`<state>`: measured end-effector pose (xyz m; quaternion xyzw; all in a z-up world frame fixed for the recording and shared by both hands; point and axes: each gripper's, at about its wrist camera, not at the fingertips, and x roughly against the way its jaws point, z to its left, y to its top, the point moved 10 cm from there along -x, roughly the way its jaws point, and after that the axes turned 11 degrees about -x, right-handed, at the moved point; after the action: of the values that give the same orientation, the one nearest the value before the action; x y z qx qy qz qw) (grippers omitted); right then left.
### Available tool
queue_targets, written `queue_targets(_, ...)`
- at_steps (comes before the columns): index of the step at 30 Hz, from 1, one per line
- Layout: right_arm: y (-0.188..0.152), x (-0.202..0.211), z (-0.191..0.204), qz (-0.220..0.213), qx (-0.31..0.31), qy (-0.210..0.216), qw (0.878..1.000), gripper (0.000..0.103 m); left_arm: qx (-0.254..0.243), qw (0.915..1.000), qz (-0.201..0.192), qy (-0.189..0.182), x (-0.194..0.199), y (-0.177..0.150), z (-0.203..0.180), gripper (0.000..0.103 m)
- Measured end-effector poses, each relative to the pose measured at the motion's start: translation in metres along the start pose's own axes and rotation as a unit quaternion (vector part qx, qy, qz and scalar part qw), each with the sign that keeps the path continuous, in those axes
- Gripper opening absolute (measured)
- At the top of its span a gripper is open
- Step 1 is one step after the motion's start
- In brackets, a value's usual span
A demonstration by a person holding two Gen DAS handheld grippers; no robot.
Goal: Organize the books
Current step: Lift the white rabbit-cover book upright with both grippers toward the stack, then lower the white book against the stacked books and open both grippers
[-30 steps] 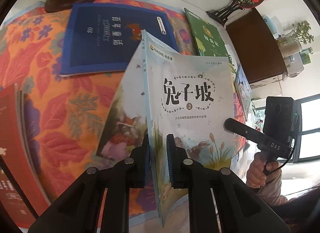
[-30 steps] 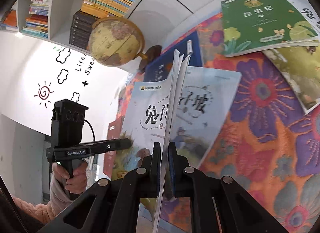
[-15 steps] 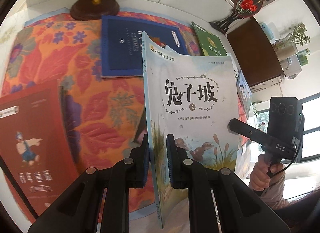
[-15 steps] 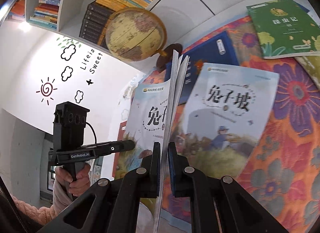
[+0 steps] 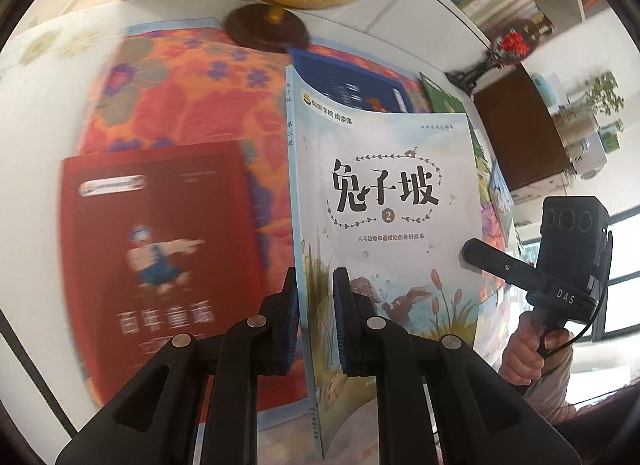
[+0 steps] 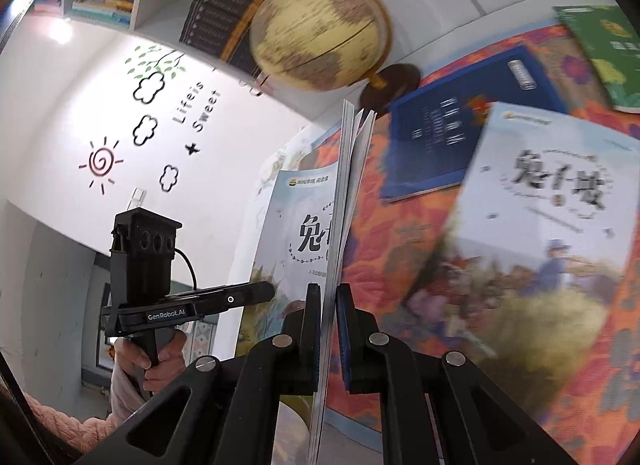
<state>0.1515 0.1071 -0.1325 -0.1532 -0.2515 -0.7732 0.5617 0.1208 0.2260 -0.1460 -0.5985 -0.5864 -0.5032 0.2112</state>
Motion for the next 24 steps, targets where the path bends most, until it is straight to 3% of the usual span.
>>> queue_targets(11, -0.009, -0.077, 0.048, 0.054, 0.022, 0.016, 0.998, 0.010, 0.057, 0.9975, -0.034, 0.022, 0.043, -0.030, 0.076, 0.013)
queue_targets(24, -0.022, -0.150, 0.036, 0.106, 0.005, -0.019, 0.994, 0.010, 0.098, 0.9947, -0.021, 0.025, 0.036, -0.057, 0.135, 0.013)
